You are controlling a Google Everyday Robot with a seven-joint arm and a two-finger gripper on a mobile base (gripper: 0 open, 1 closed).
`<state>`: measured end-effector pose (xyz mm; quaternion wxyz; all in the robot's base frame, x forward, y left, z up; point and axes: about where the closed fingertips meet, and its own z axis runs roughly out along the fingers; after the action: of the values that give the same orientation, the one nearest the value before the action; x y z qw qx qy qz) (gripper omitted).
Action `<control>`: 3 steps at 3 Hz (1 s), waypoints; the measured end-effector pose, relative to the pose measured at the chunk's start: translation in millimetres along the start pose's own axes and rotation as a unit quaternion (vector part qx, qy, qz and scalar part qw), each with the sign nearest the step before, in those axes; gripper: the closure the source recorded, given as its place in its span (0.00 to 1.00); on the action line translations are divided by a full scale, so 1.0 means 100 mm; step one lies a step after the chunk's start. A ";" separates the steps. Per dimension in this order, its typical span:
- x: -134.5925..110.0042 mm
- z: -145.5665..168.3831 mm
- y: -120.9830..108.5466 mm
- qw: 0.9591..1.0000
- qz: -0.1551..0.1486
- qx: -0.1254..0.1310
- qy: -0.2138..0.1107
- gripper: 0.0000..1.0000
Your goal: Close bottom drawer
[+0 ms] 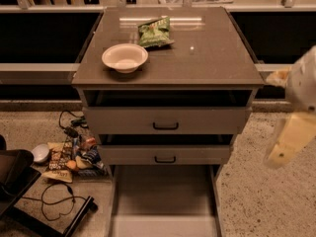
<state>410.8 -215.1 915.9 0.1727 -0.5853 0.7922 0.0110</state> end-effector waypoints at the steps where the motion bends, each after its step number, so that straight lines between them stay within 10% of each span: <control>1: 0.22 0.48 0.36 0.999 0.022 -0.004 -0.040 0.00; 3: 0.68 1.98 1.19 0.998 0.041 -0.026 -0.034 0.00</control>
Offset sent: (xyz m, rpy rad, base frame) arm -0.1091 0.0185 -0.3044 0.0758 0.0817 -0.0584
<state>334.9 -196.8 688.0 0.1836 -0.5562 0.8084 0.0580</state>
